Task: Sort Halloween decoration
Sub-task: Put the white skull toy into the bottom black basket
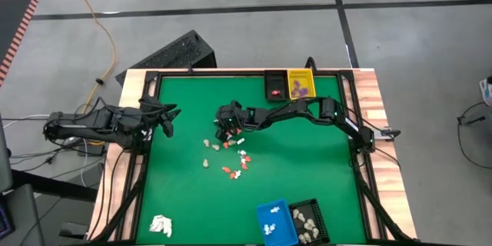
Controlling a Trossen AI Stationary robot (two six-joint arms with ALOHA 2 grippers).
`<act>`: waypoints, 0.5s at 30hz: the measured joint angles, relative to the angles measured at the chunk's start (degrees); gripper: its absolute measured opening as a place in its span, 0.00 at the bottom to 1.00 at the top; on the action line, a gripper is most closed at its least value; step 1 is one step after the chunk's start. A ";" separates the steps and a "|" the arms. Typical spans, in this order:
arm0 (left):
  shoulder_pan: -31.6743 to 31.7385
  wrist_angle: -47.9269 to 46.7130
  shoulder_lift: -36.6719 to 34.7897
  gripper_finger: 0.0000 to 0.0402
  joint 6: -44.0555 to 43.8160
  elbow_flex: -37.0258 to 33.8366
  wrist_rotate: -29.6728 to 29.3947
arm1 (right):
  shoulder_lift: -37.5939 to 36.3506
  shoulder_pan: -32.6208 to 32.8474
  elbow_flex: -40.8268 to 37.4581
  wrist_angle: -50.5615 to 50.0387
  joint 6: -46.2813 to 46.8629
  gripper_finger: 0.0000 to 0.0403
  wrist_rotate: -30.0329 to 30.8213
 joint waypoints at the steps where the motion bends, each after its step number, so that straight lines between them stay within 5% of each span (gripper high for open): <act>1: 0.00 -0.02 0.00 0.30 -0.02 0.00 0.08 | -0.17 0.04 -0.02 -0.06 0.04 0.11 0.00; 10: 0.00 -0.63 -0.02 0.30 0.03 0.00 0.89 | -8.02 1.09 -0.28 -3.17 -1.04 0.11 -0.43; 15: 0.00 -1.12 -0.01 0.30 -0.01 0.00 0.91 | -15.98 2.07 -0.20 -12.85 -2.15 0.11 -0.39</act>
